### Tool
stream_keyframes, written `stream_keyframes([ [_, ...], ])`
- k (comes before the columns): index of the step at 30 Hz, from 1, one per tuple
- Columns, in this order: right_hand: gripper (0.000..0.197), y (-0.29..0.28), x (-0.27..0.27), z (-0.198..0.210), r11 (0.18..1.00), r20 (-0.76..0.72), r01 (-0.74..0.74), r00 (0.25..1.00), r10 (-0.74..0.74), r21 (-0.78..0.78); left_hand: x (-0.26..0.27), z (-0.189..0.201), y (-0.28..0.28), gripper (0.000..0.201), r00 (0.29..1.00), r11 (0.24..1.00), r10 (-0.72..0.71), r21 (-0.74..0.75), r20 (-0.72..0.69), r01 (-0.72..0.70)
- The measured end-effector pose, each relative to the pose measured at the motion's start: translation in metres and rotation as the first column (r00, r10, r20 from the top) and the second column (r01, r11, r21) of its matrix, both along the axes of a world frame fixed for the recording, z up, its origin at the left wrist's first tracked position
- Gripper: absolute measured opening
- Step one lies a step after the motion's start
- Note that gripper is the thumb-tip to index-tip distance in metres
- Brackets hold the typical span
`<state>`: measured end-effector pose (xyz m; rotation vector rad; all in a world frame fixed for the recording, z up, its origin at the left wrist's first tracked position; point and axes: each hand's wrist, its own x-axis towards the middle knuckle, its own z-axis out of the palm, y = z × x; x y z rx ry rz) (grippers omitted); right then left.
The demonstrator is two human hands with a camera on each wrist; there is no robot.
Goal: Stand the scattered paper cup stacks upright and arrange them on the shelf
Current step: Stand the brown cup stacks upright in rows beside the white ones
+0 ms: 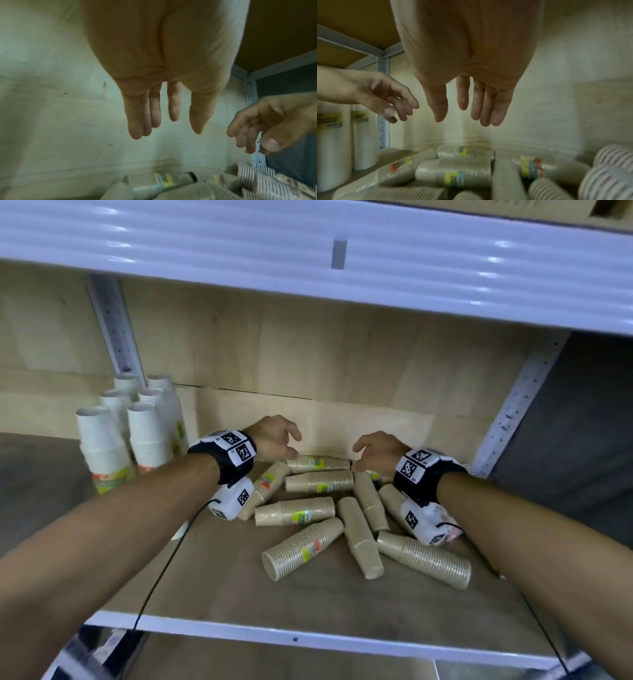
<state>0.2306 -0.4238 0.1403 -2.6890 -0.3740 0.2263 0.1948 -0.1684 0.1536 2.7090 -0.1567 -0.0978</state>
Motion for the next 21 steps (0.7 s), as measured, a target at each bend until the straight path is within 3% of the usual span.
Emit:
stream_keyframes([
  [6,0.049,0.041,-0.013,-0.035,0.996,-0.061,-0.089,0.994,0.090,0.021,-0.001,-0.041,0.020,0.045,0.995,0.998,0.051,0.034,-0.082,-0.049],
  [12,0.054,0.080,-0.020,-0.063,0.978,-0.084,-0.206,0.975,0.204,-0.024,-0.011,-0.075,0.039,0.059,0.987,0.993,0.110,0.064,-0.120,-0.103],
  [21,0.065,0.121,-0.027,-0.086,0.939,-0.157,-0.333,0.935,0.318,-0.082,-0.020,-0.120,0.061,0.080,0.954,0.985,0.162,-0.019,-0.251,-0.172],
])
